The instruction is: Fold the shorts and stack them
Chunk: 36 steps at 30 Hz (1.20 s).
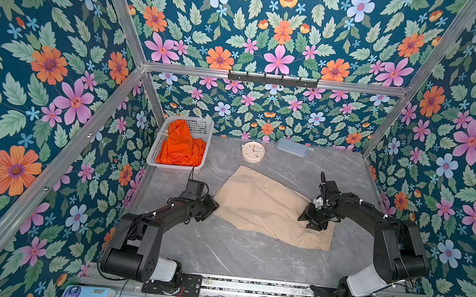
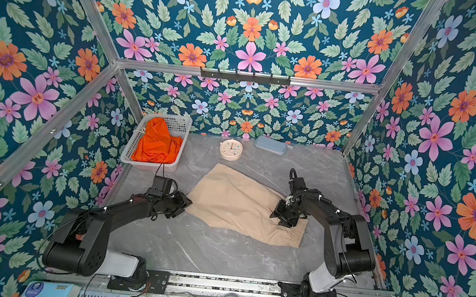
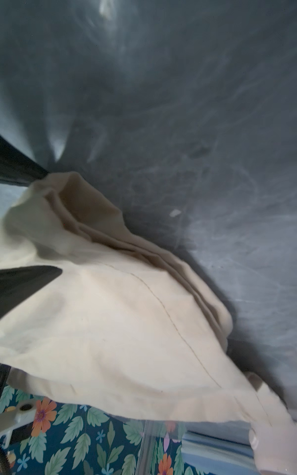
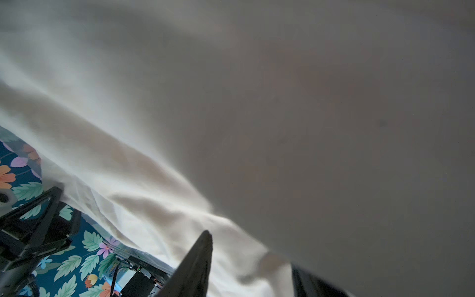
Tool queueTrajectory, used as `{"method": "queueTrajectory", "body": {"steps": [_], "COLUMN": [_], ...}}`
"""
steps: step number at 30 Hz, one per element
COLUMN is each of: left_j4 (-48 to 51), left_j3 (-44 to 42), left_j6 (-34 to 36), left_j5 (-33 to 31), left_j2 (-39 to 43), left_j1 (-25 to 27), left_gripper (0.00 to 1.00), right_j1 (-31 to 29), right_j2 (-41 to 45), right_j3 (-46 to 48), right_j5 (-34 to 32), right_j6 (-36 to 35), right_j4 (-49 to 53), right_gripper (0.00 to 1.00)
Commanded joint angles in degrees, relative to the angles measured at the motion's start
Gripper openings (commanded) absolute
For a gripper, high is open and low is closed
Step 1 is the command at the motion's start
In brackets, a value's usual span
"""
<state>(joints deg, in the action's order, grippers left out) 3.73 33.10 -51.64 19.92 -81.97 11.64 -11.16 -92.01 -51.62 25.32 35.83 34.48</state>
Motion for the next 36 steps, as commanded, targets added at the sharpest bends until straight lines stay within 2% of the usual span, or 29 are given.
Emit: {"method": "queueTrajectory", "body": {"steps": [1, 5, 7, 12, 18, 19, 22, 24, 26, 30, 33, 36], "left_j4": [0.01, 0.45, 1.78, 6.97, 12.73, 13.24, 15.78, 18.03, 20.16, 20.16, 15.5, 10.61], "left_j3": [-0.53, -1.17, -1.76, -4.52, -11.33, -12.56, -12.94, -11.05, -7.43, -0.36, 4.04, 8.59], "left_j6": [0.27, 0.65, 0.92, 0.6, -2.48, -3.04, -3.36, -2.49, -0.61, 5.44, 13.51, 21.54], "left_j5": [-1.24, -0.62, -1.4, -5.57, -11.62, -12.15, -13.69, -14.98, -16.94, -16.15, -13.97, -13.47], "left_j2": [-1.94, -1.83, 0.15, 9.34, 22.63, 24.27, 27.74, 29.24, 29.89, 27.47, 23.54, 17.96], "left_j1": [-0.16, -0.17, -0.28, -0.26, -0.3, -0.31, -0.3, -0.34, -0.22, 0.27, 2.67, 7.91], "left_gripper": [0.36, 0.17, 0.11, 0.1, 0.1, 0.11, 0.26, 0.39, 0.47, 0.5, 0.51, 0.53], "right_j1": [-0.06, 0.0, 0.17, 0.96, -0.42, -0.65, -0.64, -0.67, -0.64, 1.21, 6.47, 13.57], "right_j2": [-1.31, -4.9, -6.5, -11.91, -18.33, -18.9, -18.17, -15.93, -12.49, -4.95, 1.79, 5.7], "right_j3": [-0.08, -1.44, -2.81, -7.64, -15.03, -16.18, -18.6, -19.61, -20.1, -18.05, -12.56, -6.99], "right_j5": [-0.71, -3.57, -6.27, -7.81, -3.2, -2.28, -0.34, 0.91, 1.89, 4.18, 9.21, 13.37], "right_j6": [-0.63, -1.83, -2.58, -3.75, -4.42, -4.57, -4.93, -5.72, -6.72, -8.0, -6.53, -5.77], "right_j4": [0.56, 2.7, 3.96, 3.78, 1.02, 0.66, 0.46, 0.95, 2.33, 3.3, 0.34, -1.77], "right_gripper": [0.49, 0.49, 0.49, 0.49, 0.48, 0.47, 0.47, 0.48, 0.5, 0.54, 0.54, 0.54]}}
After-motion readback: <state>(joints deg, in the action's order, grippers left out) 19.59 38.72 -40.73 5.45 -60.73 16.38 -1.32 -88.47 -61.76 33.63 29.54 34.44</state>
